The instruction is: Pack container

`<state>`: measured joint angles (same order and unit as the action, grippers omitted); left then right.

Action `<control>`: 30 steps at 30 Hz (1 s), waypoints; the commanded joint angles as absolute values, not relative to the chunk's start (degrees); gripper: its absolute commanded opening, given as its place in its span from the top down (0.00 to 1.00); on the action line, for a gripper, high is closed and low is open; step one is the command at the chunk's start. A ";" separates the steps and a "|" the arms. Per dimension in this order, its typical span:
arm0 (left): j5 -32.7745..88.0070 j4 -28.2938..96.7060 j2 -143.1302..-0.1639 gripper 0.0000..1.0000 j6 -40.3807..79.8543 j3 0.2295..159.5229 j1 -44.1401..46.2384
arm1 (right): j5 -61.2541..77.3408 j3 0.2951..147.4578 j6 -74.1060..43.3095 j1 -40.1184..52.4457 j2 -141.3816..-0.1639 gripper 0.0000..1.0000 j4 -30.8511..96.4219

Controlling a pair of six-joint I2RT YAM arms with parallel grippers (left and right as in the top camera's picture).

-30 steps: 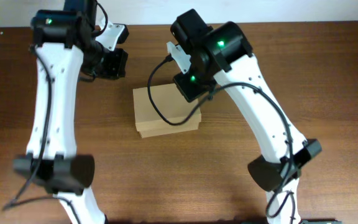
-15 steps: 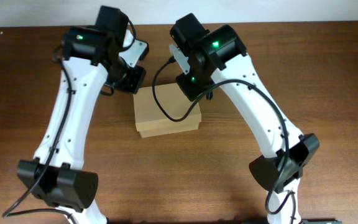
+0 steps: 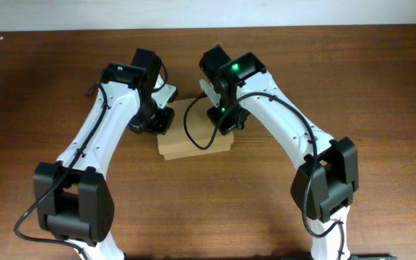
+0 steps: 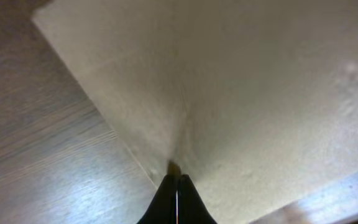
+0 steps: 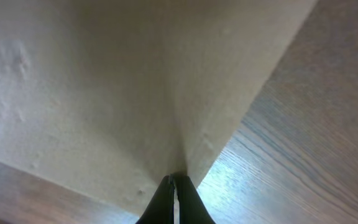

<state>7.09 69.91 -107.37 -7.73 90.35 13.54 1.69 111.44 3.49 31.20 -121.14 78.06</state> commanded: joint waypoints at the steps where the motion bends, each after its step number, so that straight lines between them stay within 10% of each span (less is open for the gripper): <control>1: 7.68 68.23 -107.63 0.98 -7.14 86.50 13.39 | 3.01 108.12 3.86 30.98 -121.47 0.97 76.51; 15: 5.37 66.15 -104.38 0.98 -6.92 89.19 13.34 | 1.87 108.14 3.86 30.28 -118.28 0.96 73.52; 30: -3.95 80.40 -98.37 0.87 -6.92 139.79 11.05 | -8.23 154.76 2.55 21.61 -105.38 0.87 83.81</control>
